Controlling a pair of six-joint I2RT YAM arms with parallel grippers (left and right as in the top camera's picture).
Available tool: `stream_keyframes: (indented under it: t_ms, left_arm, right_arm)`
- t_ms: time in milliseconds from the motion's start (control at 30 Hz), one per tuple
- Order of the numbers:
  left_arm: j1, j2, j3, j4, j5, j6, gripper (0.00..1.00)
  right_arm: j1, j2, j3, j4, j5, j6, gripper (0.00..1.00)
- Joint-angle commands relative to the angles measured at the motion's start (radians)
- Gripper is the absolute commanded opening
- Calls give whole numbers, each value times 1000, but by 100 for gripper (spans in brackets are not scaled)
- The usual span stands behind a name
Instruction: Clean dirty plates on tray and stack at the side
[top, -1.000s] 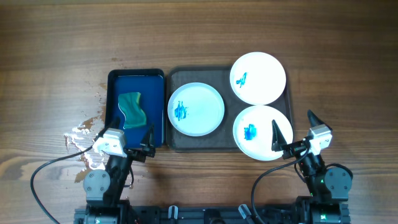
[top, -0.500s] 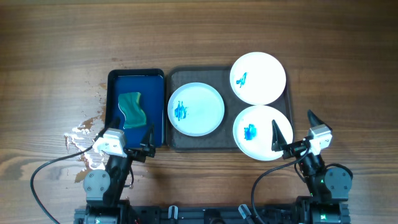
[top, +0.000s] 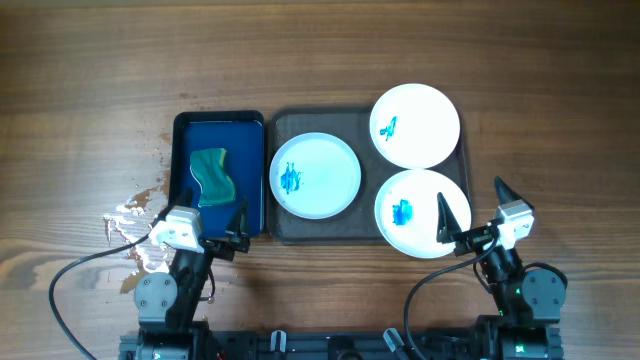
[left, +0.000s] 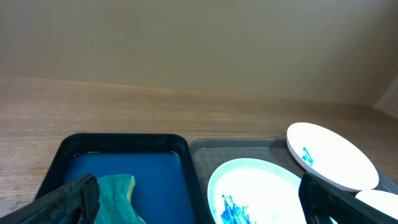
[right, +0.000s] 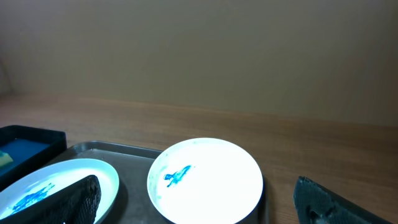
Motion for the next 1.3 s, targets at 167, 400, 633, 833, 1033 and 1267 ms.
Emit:
stream_keyframes:
  t_ms: [167,400,633,833,1033,1267]
  left_arm:
    - [8,145,189,-285,-41,-21,100]
    - [8,764,652,-547,-41,-18,100]
    - [7,1177,927,-718,42,-18,100]
    - [8,1191,927,-703,117,-11,100]
    - [8,1191,927,-699,117,-14,100]
    - [8,1194,927,-695,117,-14,100]
  right_arm:
    - [-5,-9,-2,2,5,-13,100]
    - [-5,-9,-2,2,5,-12,100]
    - [-5,-9,-2,2,5,-12,100]
    - [-5,-9,-2,2,5,-13,100]
    - [-5,-9,-2,26,-122,68,100]
    - [-5,154,173,-45,-439,204,100]
